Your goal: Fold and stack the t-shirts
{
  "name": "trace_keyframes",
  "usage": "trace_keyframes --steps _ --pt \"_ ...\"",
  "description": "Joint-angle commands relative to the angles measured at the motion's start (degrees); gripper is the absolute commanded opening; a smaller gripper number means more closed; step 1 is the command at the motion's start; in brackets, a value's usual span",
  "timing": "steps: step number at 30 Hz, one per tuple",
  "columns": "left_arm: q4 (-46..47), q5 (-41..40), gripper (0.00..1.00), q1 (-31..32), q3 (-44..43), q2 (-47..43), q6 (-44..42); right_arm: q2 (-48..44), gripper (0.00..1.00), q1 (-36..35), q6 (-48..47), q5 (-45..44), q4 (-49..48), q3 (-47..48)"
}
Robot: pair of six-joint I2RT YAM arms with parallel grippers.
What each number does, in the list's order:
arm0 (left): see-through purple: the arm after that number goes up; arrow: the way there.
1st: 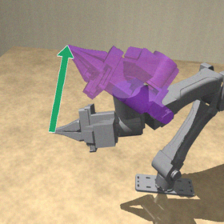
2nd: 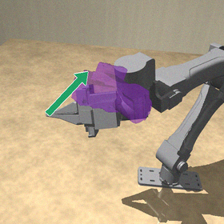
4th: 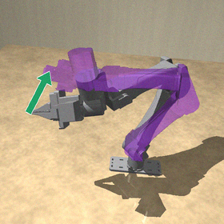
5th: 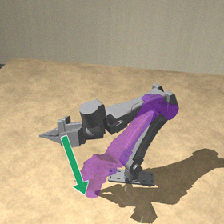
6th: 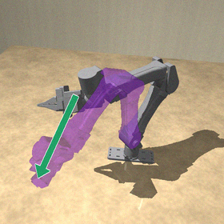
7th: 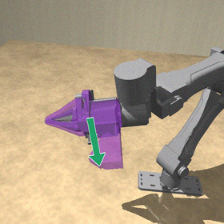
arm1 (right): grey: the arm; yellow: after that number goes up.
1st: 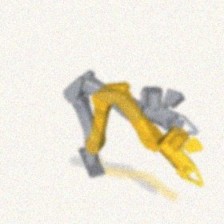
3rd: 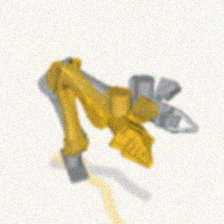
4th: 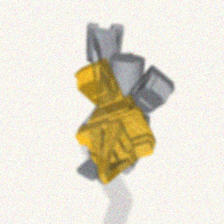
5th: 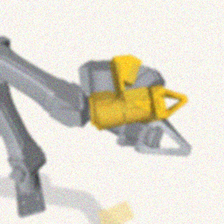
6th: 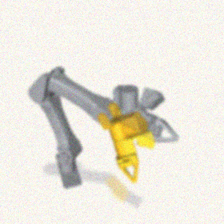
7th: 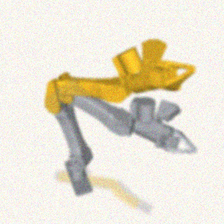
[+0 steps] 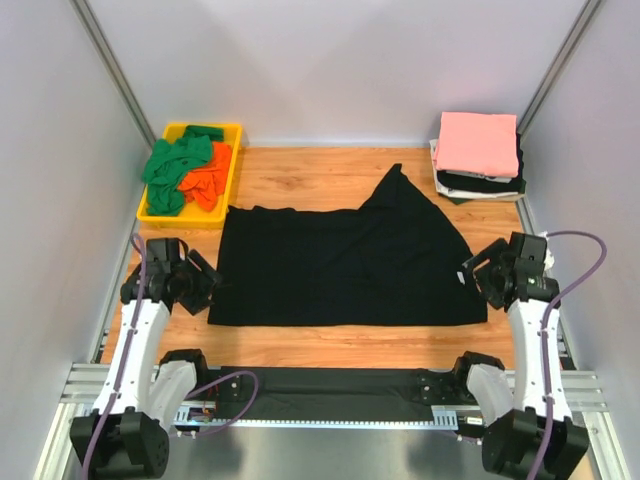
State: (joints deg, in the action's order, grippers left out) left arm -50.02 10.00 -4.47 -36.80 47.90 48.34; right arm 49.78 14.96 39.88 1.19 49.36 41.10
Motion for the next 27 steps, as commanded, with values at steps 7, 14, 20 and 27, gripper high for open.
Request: trace_keyframes --steps 7,14,20,27 --pt "-5.1 -0.9 0.65 -0.3 -22.3 5.0 -18.8 23.6 0.75 -20.0 -5.8 -3.7 -6.5 29.9" --pt "-7.6 -3.9 0.59 0.0 -24.8 8.0 -27.5 60.6 0.68 -23.0 -10.8 -2.5 -5.6 63.4" --pt "-3.0 -4.2 0.56 0.3 -18.1 5.9 -26.7 86.7 0.69 -24.0 -15.2 -6.6 -1.8 98.8" --pt "-0.5 -4.9 0.56 0.2 -15.1 4.2 -26.0 98.1 0.70 -24.2 -16.3 -13.5 -12.2 105.2"
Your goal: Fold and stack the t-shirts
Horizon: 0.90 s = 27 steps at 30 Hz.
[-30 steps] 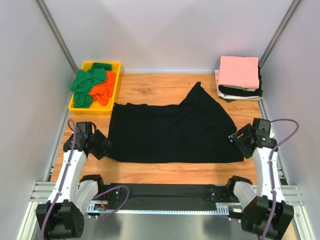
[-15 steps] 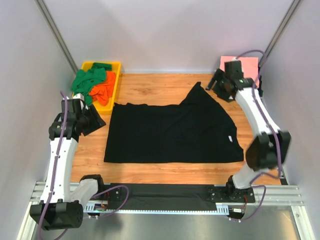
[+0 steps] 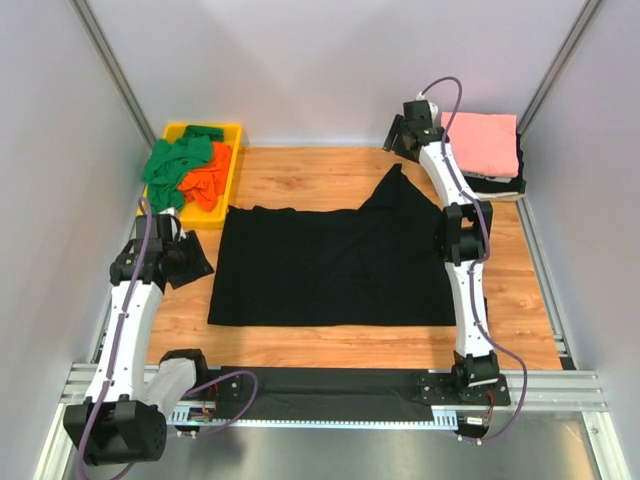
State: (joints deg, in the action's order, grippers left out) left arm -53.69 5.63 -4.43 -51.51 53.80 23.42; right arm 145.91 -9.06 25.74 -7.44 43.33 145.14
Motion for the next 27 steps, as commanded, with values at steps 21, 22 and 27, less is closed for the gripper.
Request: trace_keyframes --steps 21,22,27 --pt "4.1 -0.4 0.50 0.2 -1.8 4.7 -0.8 11.5 0.12 1.3 3.9 0.0 -10.7 3.1" --pt "4.5 -0.7 0.50 0.3 -2.1 5.5 -0.5 10.6 0.07 1.2 3.9 0.0 -11.2 1.2" --pt "6.9 -1.8 0.43 1.6 -8.3 13.9 0.8 7.5 0.00 1.4 3.1 1.8 -15.3 -5.0"
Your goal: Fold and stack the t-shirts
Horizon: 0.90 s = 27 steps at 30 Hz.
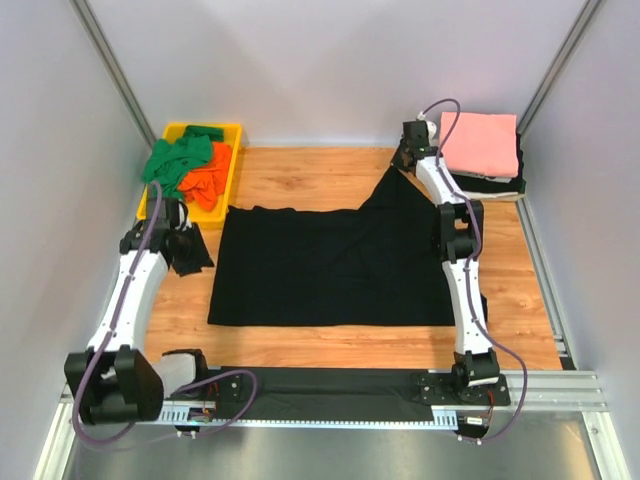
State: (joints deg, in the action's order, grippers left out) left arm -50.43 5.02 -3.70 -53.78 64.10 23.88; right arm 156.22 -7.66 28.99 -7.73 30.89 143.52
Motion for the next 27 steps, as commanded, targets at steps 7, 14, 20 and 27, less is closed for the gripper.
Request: trace_keyframes --steps 7,14,20,27 --pt "1.0 -12.8 0.39 8.6 -27.8 25.5 0.4 -21.0 0.00 -1.5 1.4 5.3 -16.8 -28.5" --pt "-6.4 -19.2 0.43 12.3 -50.8 51.8 3.4 -32.1 0.00 -2.6 -0.9 3.2 -24.2 -43.3" --pt "-13.4 -20.6 0.52 13.3 -69.6 68.7 8.0 -33.1 0.00 -1.7 -0.6 5.6 -24.2 -44.6" --pt "-12.2 -20.2 0.60 13.5 -73.8 74.4 14.9 -32.9 0.00 -1.5 -0.4 6.9 -23.7 -44.6"
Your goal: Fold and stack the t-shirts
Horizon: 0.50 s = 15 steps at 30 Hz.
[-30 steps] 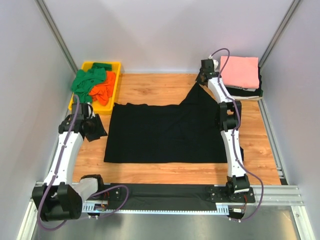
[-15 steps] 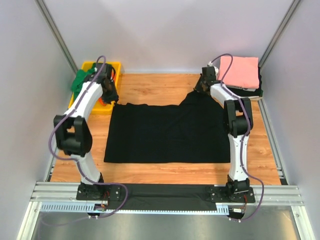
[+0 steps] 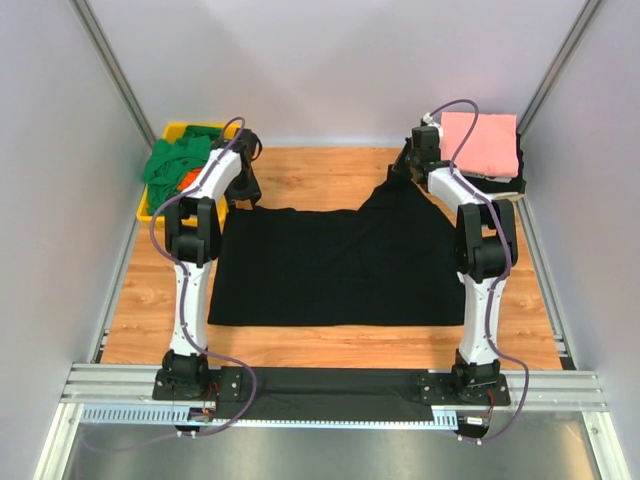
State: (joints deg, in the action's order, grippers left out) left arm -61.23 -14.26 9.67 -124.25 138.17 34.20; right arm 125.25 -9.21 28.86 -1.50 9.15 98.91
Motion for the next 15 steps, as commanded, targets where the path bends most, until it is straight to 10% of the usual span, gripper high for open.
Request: trace_keyframes --steps 1,15 --pt "-1.4 -0.9 0.60 0.3 -3.0 1.0 5.2 -1.9 0.00 0.2 -0.3 0.7 -1.8 0.0" --pt "0.9 -0.4 0.41 1.5 -0.5 5.2 10.5 -1.7 0.00 2.4 0.4 4.7 -1.7 -1.4"
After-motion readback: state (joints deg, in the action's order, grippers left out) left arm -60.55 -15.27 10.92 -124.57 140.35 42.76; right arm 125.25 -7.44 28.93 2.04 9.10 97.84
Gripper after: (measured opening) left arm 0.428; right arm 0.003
